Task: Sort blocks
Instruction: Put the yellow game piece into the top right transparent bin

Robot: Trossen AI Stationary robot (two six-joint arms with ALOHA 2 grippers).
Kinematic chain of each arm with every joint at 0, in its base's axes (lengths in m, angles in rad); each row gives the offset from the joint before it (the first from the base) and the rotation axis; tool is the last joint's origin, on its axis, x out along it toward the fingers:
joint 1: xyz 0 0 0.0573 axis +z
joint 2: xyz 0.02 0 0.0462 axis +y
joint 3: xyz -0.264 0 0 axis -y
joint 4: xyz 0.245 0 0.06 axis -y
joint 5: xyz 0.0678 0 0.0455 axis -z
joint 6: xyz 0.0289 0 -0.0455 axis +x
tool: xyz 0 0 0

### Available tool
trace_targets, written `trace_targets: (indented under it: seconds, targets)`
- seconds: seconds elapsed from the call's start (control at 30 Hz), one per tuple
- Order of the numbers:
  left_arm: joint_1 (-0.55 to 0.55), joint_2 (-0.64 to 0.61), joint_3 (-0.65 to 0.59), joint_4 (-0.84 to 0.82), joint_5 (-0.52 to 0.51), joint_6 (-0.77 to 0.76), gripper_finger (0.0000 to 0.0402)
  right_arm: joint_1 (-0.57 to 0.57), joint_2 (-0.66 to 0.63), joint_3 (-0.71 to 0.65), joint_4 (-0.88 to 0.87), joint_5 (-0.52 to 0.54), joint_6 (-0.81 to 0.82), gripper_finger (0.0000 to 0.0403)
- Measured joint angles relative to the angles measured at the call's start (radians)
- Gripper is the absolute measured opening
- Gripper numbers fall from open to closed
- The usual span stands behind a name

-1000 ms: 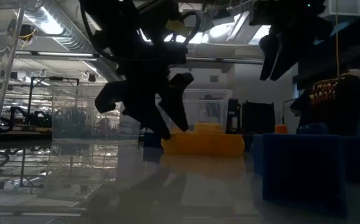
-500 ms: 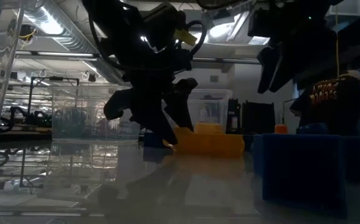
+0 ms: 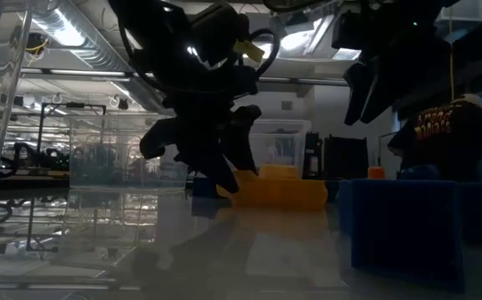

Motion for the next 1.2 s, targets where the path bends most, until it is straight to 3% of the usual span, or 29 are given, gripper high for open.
trace_targets:
  seconds: [0.2, 0.43, 0.63, 0.87, 1.13, 1.2]
  targets:
    - [-0.053, 0.002, -0.002, 0.003, -0.154, 0.032, 0.0200, 0.000, 0.000, 0.000, 0.000, 0.000, -0.021, 0.0294]
    - [-0.086, 0.006, -0.005, 0.022, -0.172, 0.042, 0.0226, 0.000, 0.000, 0.000, 0.000, -0.001, -0.021, 0.0294]
    - [-0.086, 0.006, -0.005, 0.023, -0.178, 0.024, 0.0226, 0.000, 0.000, 0.000, 0.000, -0.004, -0.021, 0.0294]
    - [-0.061, 0.004, -0.002, -0.019, -0.100, -0.053, 0.0201, 0.000, 0.000, 0.000, 0.000, -0.003, -0.021, 0.0294]
    - [-0.052, 0.002, -0.002, -0.022, -0.070, -0.087, 0.0118, 0.000, -0.004, 0.000, -0.004, -0.003, -0.022, 0.0294]
    - [-0.052, 0.002, -0.002, -0.011, -0.070, -0.106, 0.0118, 0.000, -0.015, 0.000, -0.003, -0.004, -0.034, 0.0294]
